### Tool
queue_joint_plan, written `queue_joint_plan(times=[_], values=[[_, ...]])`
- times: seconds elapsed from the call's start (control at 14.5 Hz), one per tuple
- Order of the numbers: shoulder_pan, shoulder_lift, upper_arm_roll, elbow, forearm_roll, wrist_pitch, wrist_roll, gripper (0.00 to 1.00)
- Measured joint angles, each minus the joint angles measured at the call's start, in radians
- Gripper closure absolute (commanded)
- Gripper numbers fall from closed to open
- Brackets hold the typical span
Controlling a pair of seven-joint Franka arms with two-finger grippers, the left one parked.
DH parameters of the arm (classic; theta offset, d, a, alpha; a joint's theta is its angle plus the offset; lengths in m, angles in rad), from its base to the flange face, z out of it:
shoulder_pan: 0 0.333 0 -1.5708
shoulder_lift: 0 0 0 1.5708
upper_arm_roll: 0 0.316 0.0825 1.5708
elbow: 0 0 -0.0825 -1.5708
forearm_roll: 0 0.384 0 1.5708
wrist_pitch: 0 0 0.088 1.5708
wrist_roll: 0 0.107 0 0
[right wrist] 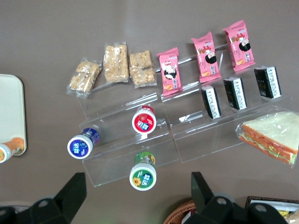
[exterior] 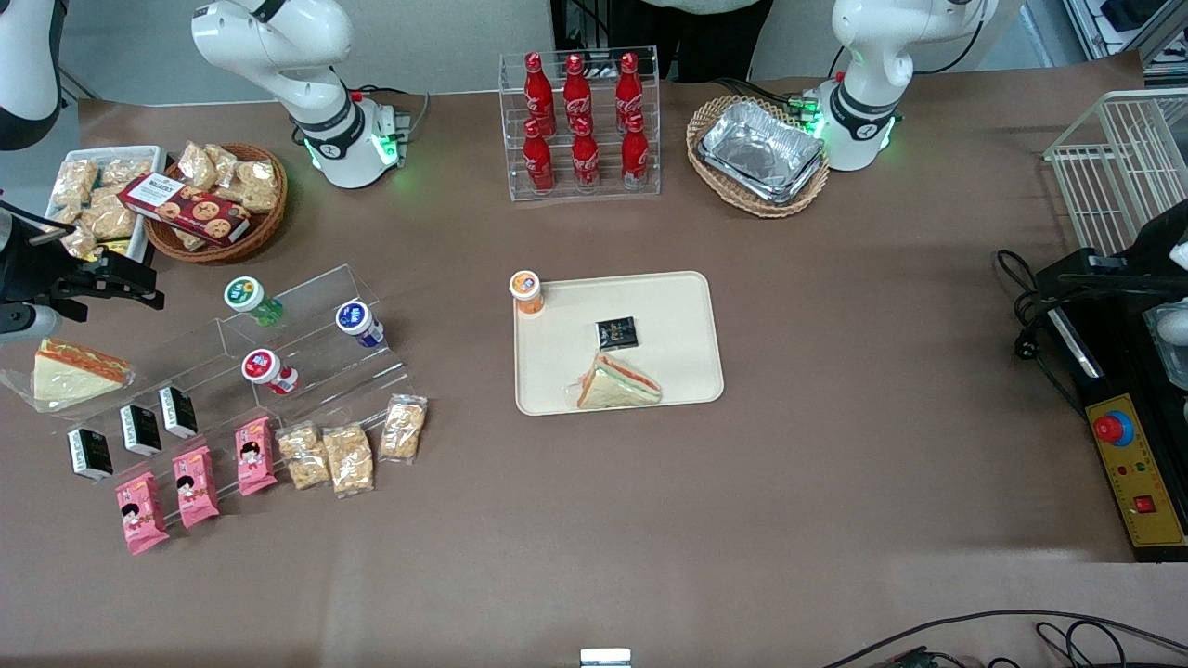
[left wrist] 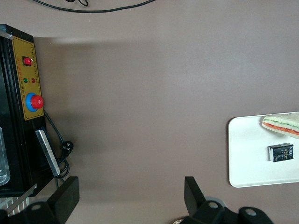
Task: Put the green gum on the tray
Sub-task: 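Move the right gripper toward the acrylic rack of gum bottles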
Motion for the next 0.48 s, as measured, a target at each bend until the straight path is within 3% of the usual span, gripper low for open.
queue_joint_plan(times=[0.48], values=[[0.004,-0.057,0.002,-0.046,0.0,-0.045,-0.001,0.0]])
